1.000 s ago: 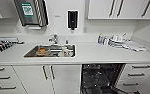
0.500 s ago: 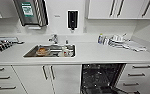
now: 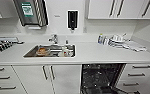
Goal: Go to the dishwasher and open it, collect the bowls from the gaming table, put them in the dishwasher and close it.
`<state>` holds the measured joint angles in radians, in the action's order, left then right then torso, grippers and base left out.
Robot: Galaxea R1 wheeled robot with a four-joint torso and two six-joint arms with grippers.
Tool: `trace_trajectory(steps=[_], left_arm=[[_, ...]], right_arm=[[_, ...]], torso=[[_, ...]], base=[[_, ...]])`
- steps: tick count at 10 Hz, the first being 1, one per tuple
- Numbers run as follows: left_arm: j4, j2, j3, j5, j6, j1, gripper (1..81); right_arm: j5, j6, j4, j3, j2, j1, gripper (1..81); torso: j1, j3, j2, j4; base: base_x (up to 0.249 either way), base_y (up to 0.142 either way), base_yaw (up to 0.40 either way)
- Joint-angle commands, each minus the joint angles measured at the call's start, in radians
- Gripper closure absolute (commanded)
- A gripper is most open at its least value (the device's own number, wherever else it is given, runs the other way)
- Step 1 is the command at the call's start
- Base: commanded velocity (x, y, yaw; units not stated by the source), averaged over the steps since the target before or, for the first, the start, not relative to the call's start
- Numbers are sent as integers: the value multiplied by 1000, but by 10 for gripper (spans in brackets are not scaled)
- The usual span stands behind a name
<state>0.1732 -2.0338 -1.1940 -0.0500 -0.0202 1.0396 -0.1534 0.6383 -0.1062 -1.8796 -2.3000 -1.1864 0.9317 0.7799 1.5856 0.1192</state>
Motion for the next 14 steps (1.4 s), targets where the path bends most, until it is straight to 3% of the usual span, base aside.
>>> trace_trajectory(steps=[1,3,4,7,9,10,14], left_arm=[[-8,-128,-300,24,0,102,10],[-14,-236,-494,70,-4,190,10],[-35,-290,-579,71,-4,222,10],[-95,-444,-851,73,-4,300,10],[-139,-529,-990,71,-4,331,10],[-141,-571,-1050,73,-4,342,10],[-138,-706,-1243,73,-3,363,10]], right_arm=[[-35,-296,-26,-45,-50,-16,10],[-22,-442,-27,-107,-118,-65,10],[21,-468,-27,-159,-150,-89,10],[149,-519,-52,-327,-250,-160,10],[293,-522,-112,-412,-305,-215,10],[334,-522,-125,-433,-327,-235,10],[342,-520,-135,-585,-439,-267,10]], torso=[[0,0,0,0],[0,0,0,0],[0,0,0,0],[0,0,0,0],[0,0,0,0],[0,0,0,0],[0,0,0,0]], base=[[0,0,0],[0,0,0],[0,0,0],[0,0,0],[0,0,0],[0,0,0],[0,0,0]])
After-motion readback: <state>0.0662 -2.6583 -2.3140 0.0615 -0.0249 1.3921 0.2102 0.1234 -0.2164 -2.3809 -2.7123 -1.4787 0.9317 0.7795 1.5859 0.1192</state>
